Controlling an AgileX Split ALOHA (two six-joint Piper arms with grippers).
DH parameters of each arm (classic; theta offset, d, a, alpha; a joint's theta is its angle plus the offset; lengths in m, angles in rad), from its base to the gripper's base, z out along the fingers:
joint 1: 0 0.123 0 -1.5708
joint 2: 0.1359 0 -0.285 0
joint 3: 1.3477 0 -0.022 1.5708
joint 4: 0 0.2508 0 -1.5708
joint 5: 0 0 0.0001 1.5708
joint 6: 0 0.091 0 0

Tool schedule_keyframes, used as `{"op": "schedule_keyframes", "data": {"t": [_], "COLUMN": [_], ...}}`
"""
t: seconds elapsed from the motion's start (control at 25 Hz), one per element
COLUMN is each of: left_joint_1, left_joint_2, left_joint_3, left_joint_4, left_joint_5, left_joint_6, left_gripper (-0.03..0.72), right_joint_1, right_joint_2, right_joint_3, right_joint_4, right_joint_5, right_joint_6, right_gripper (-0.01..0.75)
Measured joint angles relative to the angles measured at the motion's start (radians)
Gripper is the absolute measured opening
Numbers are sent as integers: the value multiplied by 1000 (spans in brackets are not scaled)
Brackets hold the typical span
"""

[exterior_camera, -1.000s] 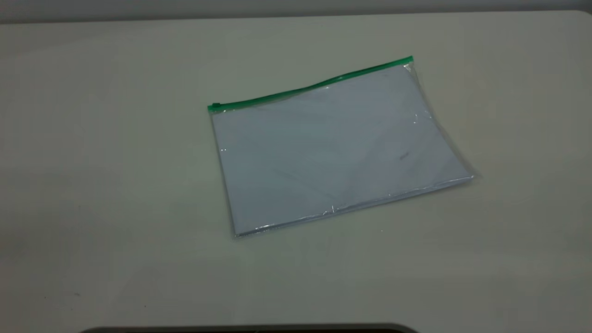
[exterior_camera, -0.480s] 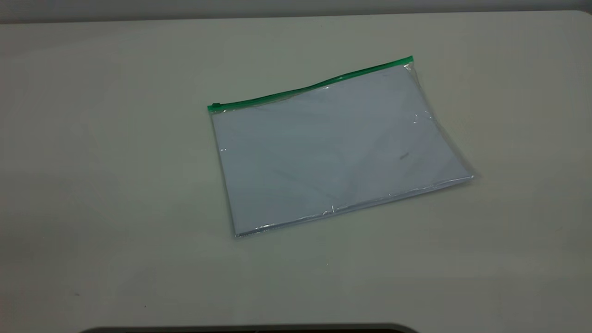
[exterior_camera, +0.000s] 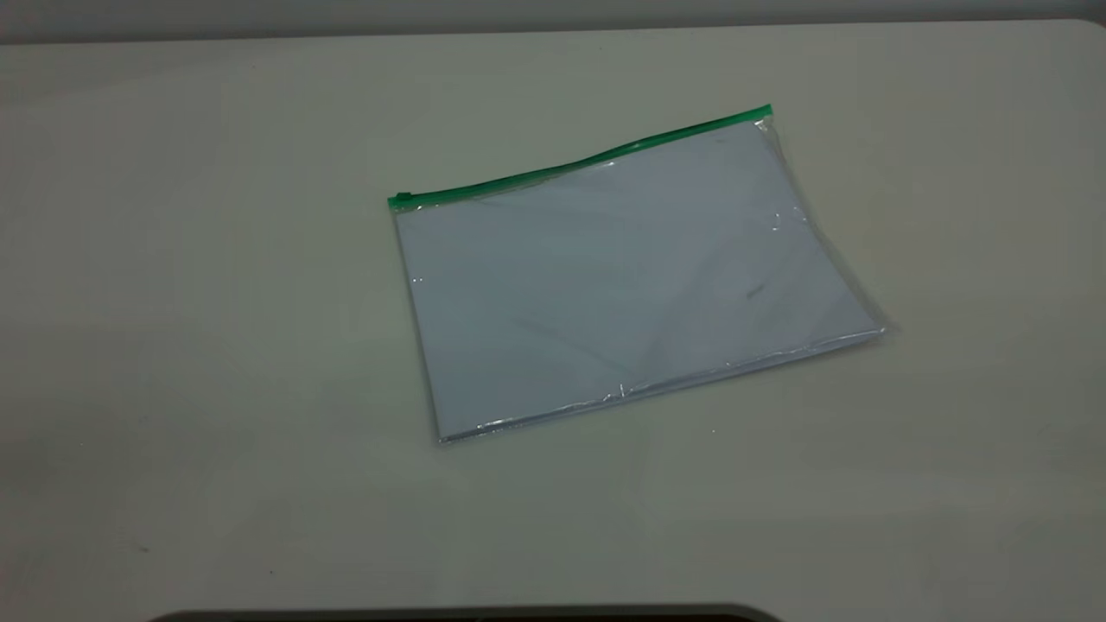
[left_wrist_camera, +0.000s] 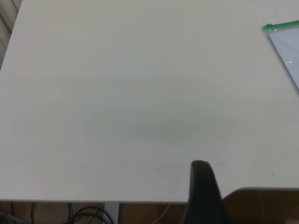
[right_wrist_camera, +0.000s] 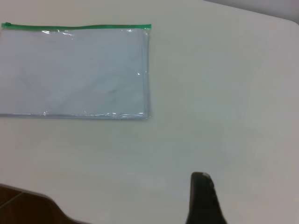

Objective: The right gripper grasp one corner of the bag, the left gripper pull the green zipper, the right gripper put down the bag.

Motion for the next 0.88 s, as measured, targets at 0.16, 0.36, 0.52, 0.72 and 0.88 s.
{"op": "schedule_keyframes", "data": {"t": [0.16, 0.36, 0.52, 0.72, 0.88], "left_joint_1": [0, 0, 0, 0, 0], "left_joint_2": [0, 0, 0, 0, 0], "left_joint_3": [0, 0, 0, 0, 0], "left_joint_4": [0, 0, 0, 0, 0], "left_joint_5": [0, 1, 1, 1, 1], "left_joint_6": [0, 0, 0, 0, 0], "left_gripper": [569, 569, 569, 569, 569], "right_joint_1": [0, 0, 0, 0, 0], "right_joint_2": [0, 0, 0, 0, 0], "right_joint_3": [0, 0, 0, 0, 0], "right_joint_4": [-9, -62, -82, -83, -83], "right_joint_5": [0, -4, -6, -6, -6], "right_joint_6": [18, 95, 128, 130, 130], "right_gripper": [524, 524, 524, 524, 524]}}
